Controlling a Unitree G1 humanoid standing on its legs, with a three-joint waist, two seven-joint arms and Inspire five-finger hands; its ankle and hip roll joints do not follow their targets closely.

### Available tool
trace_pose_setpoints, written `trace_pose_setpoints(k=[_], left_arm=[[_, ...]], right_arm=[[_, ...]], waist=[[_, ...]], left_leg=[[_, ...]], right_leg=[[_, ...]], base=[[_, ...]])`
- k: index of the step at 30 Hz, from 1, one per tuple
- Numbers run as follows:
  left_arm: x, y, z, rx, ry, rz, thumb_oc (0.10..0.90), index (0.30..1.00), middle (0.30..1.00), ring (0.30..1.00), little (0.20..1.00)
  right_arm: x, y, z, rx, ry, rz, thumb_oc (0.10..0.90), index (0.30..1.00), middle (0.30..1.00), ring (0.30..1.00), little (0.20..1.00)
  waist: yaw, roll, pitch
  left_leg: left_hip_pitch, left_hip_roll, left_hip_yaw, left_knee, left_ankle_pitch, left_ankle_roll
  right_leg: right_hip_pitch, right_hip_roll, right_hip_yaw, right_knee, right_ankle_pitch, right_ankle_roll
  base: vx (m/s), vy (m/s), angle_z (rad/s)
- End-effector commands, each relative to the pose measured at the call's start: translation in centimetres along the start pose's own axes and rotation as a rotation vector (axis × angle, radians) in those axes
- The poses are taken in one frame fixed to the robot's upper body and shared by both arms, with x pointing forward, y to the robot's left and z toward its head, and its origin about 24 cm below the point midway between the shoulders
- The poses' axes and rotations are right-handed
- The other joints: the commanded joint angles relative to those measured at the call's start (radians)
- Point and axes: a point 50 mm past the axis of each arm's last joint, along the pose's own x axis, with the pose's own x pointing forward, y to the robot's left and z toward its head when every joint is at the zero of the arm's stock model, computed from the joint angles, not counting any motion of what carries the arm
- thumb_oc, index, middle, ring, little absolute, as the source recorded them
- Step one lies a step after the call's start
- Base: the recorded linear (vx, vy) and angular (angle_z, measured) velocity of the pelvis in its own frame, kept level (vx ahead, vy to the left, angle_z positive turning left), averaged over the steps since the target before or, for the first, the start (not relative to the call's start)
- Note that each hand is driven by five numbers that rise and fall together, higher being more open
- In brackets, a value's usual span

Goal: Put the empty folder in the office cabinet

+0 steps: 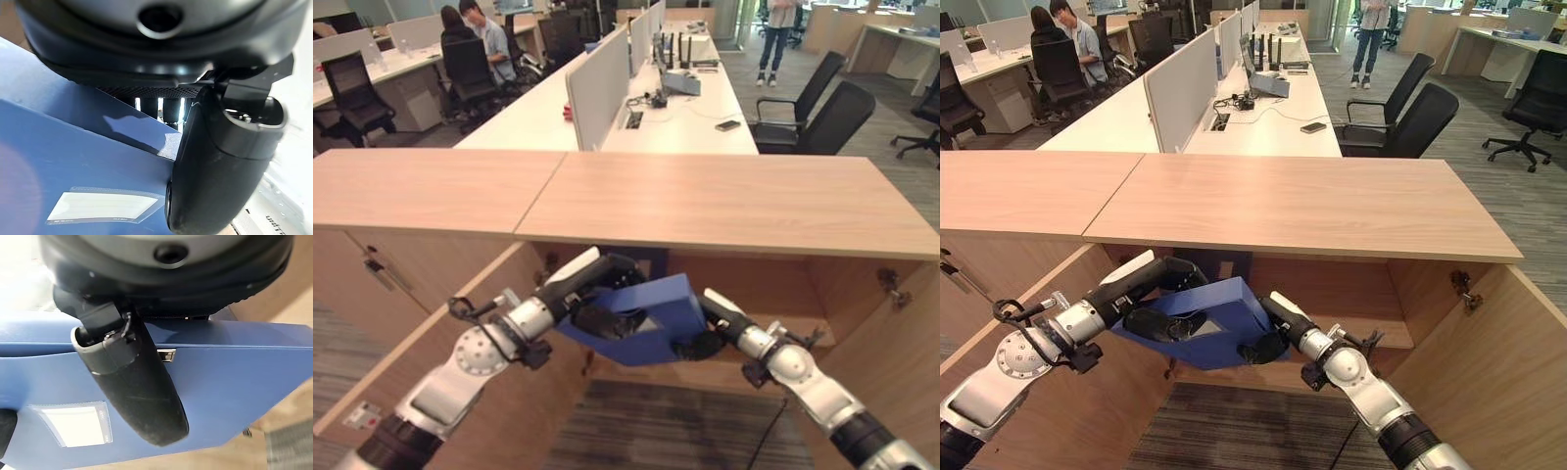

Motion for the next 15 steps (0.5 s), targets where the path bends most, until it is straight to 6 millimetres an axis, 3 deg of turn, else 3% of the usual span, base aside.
trace_pose_setpoints(k=[1, 8, 11, 12, 14, 15], left_arm=[[2.3, 0.9, 9.1, -0.164, -0.585, -0.025, 0.400, 0.300, 0.300, 0.300, 0.300], [2.6, 0.6, 9.0, -0.203, -0.593, -0.049, 0.400, 0.300, 0.300, 0.300, 0.300], [2.6, 0.3, 8.6, -0.226, -0.584, -0.049, 0.400, 0.300, 0.300, 0.300, 0.300], [2.8, 0.2, 8.2, -0.248, -0.571, -0.038, 0.400, 0.300, 0.300, 0.300, 0.300], [2.9, 0.0, 7.8, -0.262, -0.554, -0.029, 0.400, 0.300, 0.300, 0.300, 0.300], [2.9, 0.0, 7.7, -0.262, -0.554, -0.029, 0.400, 0.300, 0.300, 0.300, 0.300]], right_arm=[[2.9, 2.3, 5.5, 0.072, -0.266, 0.117, 0.400, 0.300, 0.300, 0.300, 0.300], [3.0, 4.1, 3.7, 0.226, -0.215, 0.181, 0.400, 0.300, 0.300, 0.300, 0.300], [2.7, 5.6, 2.1, 0.404, -0.170, 0.207, 0.400, 0.300, 0.300, 0.300, 0.300], [2.5, 7.3, 0.4, 0.569, -0.109, 0.215, 0.400, 0.300, 0.300, 0.300, 0.300], [2.3, 8.8, -1.0, 0.712, -0.057, 0.220, 0.400, 0.300, 0.300, 0.300, 0.300], [2.3, 8.8, -1.0, 0.713, -0.057, 0.221, 0.400, 0.300, 0.300, 0.300, 0.300]], waist=[[-0.011, -0.032, -0.083], [-0.013, -0.033, -0.080], [-0.015, -0.035, -0.080], [-0.017, -0.035, -0.078], [-0.018, -0.036, -0.077], [-0.018, -0.036, -0.078]], left_leg=[[-0.040, -0.009, -0.040, -0.007, -0.051, -0.034], [-0.037, -0.010, -0.041, -0.007, -0.052, -0.035], [-0.036, -0.009, -0.039, -0.007, -0.051, -0.034], [-0.037, -0.009, -0.037, -0.007, -0.051, -0.034], [-0.038, -0.009, -0.036, -0.007, -0.051, -0.035], [-0.038, -0.009, -0.036, -0.007, -0.051, -0.035]], right_leg=[[0.066, -0.038, -0.048, 0.007, -0.094, 0.049], [0.068, -0.039, -0.050, 0.007, -0.095, 0.050], [0.068, -0.039, -0.050, 0.007, -0.093, 0.050], [0.068, -0.040, -0.049, 0.007, -0.092, 0.050], [0.067, -0.040, -0.050, 0.007, -0.092, 0.051], [0.067, -0.040, -0.050, 0.007, -0.092, 0.051]], base=[[0.00, 0.000, 0.00], [0.00, 0.000, 0.00], [0.00, 0.000, 0.00], [0.00, 0.000, 0.00], [0.00, 0.000, 0.00], [0.00, 0.000, 0.00]])
